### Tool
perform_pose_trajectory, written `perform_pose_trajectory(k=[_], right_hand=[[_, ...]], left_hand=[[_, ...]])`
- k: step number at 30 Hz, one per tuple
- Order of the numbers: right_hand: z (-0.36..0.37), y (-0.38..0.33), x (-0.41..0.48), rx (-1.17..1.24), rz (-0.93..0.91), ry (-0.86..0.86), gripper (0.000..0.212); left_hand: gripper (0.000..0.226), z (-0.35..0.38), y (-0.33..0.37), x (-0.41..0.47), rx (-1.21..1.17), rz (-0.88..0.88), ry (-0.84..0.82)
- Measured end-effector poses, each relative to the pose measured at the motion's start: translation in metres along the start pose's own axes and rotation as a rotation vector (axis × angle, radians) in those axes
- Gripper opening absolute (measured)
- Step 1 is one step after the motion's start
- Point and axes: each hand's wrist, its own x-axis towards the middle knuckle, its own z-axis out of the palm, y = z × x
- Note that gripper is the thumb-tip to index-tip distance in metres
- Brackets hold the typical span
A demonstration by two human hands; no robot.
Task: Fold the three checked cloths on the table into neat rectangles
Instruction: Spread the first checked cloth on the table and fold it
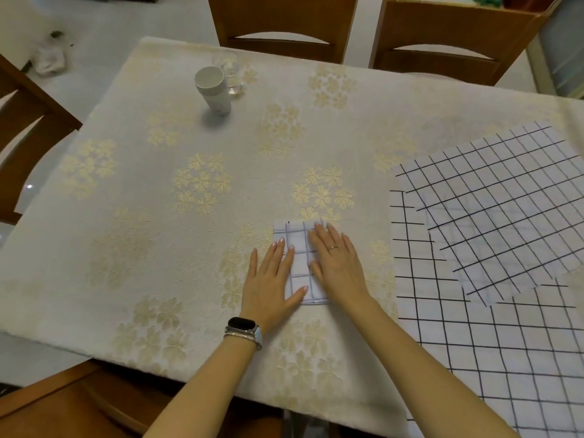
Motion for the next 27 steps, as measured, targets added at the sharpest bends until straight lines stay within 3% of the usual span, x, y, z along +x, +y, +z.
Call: perform_pose_trajectory(k=[5, 12, 15, 20, 23, 27], right_hand=[[0.012, 0.008, -0.001, -0.050, -0.014, -0.166, 0.069], [0.011, 0.009, -0.003, -0.018, -0.015, -0.166, 0.073], [0.002, 0.006, -0.010, 0.098, 0.012, -0.081, 0.068], [-0.007, -0.001, -0.033, 0.117, 0.035, 0.019, 0.056], [-0.005, -0.005, -0.042, 0.087, 0.078, -0.028, 0.055], [-0.006, -0.007, -0.046, 0.138, 0.115, -0.063, 0.056]], left_hand=[[0.111, -0.008, -0.018, 0.016, 0.043, 0.018, -0.059], [0.118, -0.010, -0.021, 0.019, 0.012, 0.039, -0.096], [0.100, -0.015, -0.018, 0.014, -0.159, -0.022, 0.009], [0.053, -0.030, 0.002, 0.003, -0.573, -0.404, 0.238], [0.037, -0.034, 0.012, 0.004, -0.712, -0.556, 0.205], [0.014, -0.038, 0.021, 0.012, -0.880, -0.630, 0.132]])
